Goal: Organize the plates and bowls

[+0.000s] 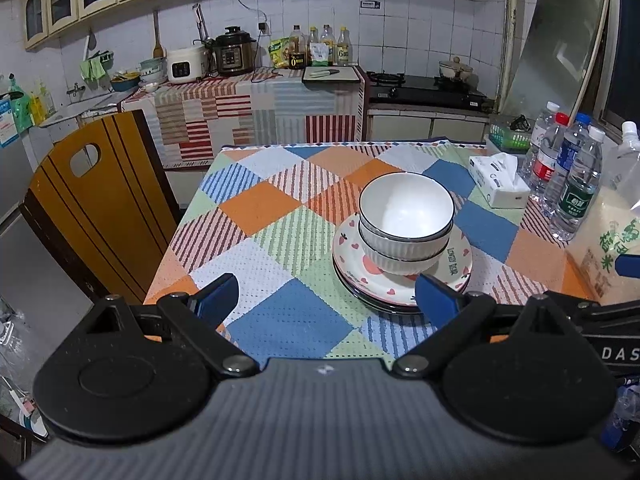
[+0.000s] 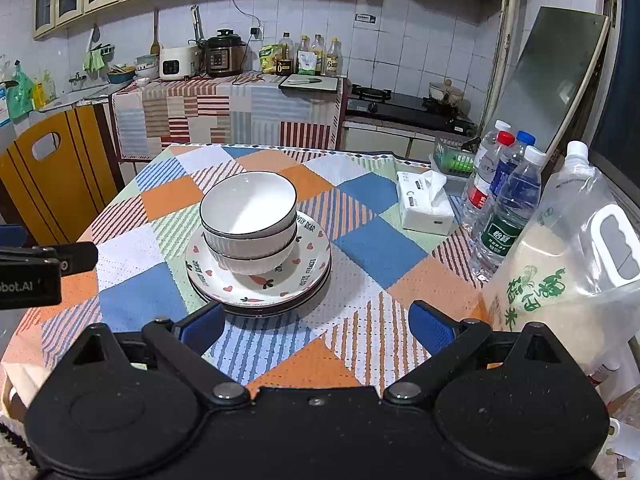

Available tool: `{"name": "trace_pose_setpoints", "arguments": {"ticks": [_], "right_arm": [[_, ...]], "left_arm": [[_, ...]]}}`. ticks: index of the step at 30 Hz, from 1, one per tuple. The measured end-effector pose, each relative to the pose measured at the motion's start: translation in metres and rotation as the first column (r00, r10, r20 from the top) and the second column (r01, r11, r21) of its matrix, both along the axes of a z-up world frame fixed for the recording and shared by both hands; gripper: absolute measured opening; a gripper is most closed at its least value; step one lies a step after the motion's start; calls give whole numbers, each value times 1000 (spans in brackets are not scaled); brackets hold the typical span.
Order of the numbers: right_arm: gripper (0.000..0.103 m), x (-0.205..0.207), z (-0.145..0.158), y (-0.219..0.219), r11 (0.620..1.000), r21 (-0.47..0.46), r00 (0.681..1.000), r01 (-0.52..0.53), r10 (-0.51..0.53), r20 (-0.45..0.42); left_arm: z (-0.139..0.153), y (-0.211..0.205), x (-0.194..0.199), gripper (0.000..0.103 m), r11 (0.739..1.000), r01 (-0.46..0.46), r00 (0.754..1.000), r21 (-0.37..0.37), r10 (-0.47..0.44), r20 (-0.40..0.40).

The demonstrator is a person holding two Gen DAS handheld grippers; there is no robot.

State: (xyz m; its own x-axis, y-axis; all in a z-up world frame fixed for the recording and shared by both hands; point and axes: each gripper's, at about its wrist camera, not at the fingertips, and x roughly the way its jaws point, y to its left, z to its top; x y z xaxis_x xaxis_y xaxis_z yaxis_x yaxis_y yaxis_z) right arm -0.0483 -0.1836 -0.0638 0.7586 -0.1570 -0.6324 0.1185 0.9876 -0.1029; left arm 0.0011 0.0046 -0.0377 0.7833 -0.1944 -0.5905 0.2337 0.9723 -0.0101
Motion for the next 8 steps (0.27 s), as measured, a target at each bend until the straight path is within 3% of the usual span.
{"name": "trace_pose_setpoints", "arguments": {"ticks": [8], "right_arm": [[100,0,-1,-1,1000,3,1000,4,-4,-3]], "left_arm": [[0,2,1,96,1000,-3,1000,-7,3,-7]]}}
